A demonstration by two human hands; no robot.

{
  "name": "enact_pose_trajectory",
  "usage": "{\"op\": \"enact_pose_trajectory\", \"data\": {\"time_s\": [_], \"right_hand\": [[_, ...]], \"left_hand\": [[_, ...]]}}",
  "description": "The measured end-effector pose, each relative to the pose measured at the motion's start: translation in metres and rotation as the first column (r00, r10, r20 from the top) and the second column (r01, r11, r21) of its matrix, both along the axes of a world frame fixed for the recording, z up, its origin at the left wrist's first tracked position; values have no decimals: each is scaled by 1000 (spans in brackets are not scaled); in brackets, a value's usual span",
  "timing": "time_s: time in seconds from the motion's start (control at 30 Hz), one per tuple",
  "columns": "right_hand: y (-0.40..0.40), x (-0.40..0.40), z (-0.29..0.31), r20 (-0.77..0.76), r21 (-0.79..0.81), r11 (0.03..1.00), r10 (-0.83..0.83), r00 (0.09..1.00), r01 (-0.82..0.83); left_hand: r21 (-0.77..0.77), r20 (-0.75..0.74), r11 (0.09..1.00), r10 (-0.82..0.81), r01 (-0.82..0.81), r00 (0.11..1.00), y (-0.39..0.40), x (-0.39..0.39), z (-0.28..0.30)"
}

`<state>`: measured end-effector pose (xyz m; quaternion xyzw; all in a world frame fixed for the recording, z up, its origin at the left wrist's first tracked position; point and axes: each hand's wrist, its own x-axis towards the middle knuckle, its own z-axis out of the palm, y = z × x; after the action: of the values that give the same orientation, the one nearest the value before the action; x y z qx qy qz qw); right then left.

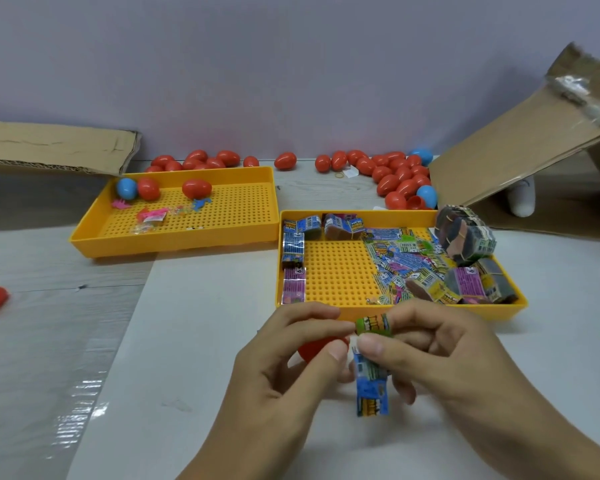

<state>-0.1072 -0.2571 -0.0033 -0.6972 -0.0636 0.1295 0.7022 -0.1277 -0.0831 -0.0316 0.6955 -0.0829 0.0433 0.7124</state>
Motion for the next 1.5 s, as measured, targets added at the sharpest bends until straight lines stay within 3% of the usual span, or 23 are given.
{"op": "enact_pose_trajectory", "data": {"time_s": [0.3, 0.53, 0.63, 0.73, 0.83, 0.9, 0.97, 1.07, 1.2, 1.27, 1.37, 1.5], "right_hand": [[-4, 2, -1, 130, -96, 995, 52, 990, -40], [-7, 2, 9, -136, -83, 975, 193, 972, -205], [-7, 1, 12, -229, -78, 950, 280, 932, -304], [-5, 1, 13, -264, -80, 935, 315, 911, -347], [-3, 0, 13, -276, -84, 951, 266, 924, -299], [-1, -1, 12, -202, -102, 970, 199, 959, -222], [-2, -1, 9, -8, -145, 984, 103, 995, -103], [-3, -7, 6, 227, -222, 975, 56, 972, -5], [3, -13, 1, 390, -258, 962, 15, 921, 94], [5, -14, 1, 299, -169, 984, -5, 954, 58], [2, -8, 2, 20, 9, 1000, -9, 1000, 8], [0, -3, 3, -204, 115, 993, 47, 978, -24]], "left_hand": [[-13, 4, 999, 32, -32, 999, 0, 2, 2], [-105, -45, 994, -40, 35, 998, 2, 1, 5], [-37, -15, 996, -85, 85, 996, 2, 0, 6], [28, 65, 998, -64, 62, 996, -1, -2, 8], [-2, 80, 1000, -26, 26, 996, -2, -1, 7], [-28, 76, 1000, 13, -11, 997, -2, -1, 5], [-47, 68, 996, 73, -70, 995, -1, 0, 4], [-35, 68, 992, 121, -119, 990, 1, 1, 5], [-14, 93, 992, 129, -128, 987, 1, 0, 4], [-35, 88, 993, 120, -117, 989, 1, 0, 3], [-130, 13, 988, 84, -81, 996, 1, 1, 3], [-181, -69, 983, 31, -43, 997, 3, 2, 3]]}}
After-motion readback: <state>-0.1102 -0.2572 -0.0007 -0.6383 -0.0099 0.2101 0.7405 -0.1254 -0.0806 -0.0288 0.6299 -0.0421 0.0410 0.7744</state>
